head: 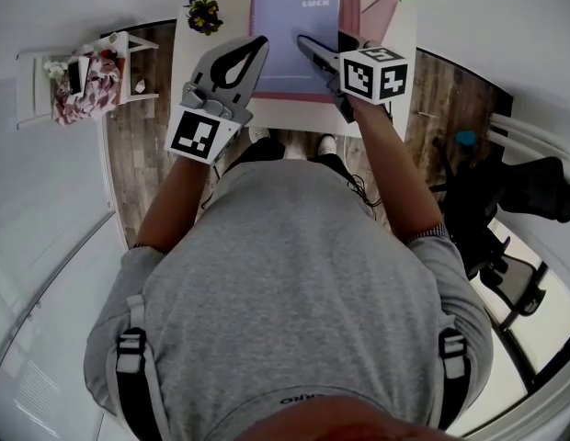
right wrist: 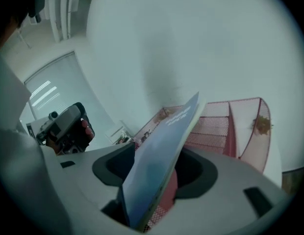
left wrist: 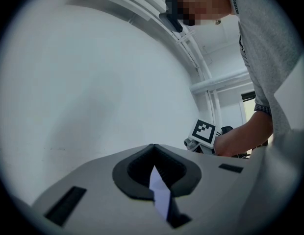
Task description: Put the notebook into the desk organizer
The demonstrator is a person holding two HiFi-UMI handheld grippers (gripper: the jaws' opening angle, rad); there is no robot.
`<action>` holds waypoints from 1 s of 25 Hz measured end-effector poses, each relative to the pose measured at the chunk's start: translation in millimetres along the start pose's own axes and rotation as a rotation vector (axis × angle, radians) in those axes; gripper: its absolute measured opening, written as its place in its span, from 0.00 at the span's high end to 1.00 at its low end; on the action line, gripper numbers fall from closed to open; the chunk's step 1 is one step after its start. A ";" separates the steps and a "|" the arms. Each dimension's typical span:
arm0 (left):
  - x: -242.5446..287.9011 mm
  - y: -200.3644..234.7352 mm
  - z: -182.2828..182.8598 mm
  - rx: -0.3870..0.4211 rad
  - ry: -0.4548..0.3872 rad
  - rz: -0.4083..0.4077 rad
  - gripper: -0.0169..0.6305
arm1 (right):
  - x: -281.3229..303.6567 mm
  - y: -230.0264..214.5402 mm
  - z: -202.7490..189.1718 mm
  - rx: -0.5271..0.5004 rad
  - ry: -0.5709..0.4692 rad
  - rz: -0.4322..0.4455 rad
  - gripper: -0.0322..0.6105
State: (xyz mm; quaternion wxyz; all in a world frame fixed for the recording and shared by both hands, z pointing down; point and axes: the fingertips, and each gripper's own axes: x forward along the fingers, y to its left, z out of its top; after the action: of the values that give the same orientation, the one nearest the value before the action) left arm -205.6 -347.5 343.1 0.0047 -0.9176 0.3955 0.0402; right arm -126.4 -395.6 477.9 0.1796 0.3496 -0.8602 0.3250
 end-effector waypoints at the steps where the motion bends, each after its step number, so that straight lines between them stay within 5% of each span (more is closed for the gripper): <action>1: -0.1 0.1 -0.4 -0.001 0.000 -0.001 0.95 | 0.5 0.4 -0.6 -0.022 0.005 -0.013 0.56; 14: 0.3 5.6 0.7 -0.016 -0.020 -0.048 0.95 | 9.1 -11.8 -12.7 -0.090 0.134 -0.108 0.50; 25: 8.4 6.1 0.7 -0.008 -0.027 -0.135 0.95 | 12.0 -29.7 -19.3 -0.237 0.233 -0.306 0.48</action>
State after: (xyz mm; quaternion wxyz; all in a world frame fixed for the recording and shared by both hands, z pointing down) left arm -204.3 -357.8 341.9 0.0092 -0.9415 0.3327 0.0537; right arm -111.8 -404.4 511.2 0.3647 0.4128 -0.8027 0.2288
